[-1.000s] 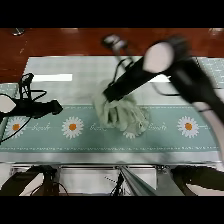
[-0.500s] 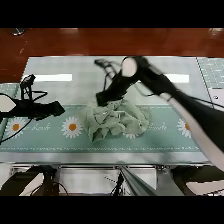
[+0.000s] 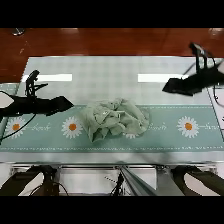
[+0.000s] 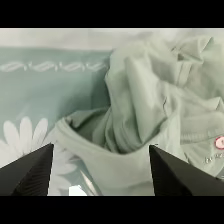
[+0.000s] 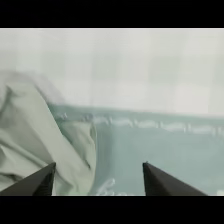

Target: Fold the shirts.

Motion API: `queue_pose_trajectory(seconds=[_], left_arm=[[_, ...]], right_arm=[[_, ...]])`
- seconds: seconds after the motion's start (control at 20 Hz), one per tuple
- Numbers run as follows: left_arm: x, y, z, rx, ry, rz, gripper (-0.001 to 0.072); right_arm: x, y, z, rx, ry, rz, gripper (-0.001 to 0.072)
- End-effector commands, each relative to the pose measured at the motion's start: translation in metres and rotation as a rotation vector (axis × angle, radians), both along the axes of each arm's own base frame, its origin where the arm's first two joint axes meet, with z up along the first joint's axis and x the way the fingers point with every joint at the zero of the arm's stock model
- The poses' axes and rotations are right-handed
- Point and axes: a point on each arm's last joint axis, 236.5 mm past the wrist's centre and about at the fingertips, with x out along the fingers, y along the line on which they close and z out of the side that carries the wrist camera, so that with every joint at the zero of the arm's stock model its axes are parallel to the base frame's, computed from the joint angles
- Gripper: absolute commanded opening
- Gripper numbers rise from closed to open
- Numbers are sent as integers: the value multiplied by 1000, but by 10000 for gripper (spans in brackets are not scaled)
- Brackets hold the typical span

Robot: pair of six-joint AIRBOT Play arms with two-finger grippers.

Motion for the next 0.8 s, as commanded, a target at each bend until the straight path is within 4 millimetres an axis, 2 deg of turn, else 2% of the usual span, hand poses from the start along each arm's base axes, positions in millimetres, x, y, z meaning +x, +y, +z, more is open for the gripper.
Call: queue_pose_trajectory(seconds=[0.0, 0.15, 0.3, 0.5, 0.75], left_arm=[[-2, -14, -15, -61, 80, -106, 703], [-36, -33, -39, -169, 330, -242, 704], [-48, -36, -43, -211, 407, -329, 704], [-32, -42, -55, -169, 340, -318, 704], [4, -80, -71, -139, 211, -264, 693]], right_arm=[[-64, -11, -61, 62, 96, -79, 627], [-100, -6, -96, 78, 197, -95, 627], [-108, 13, -98, 139, 229, -89, 626], [-100, 30, -98, 132, 193, -70, 627], [-100, 46, -106, 129, 212, -59, 626]])
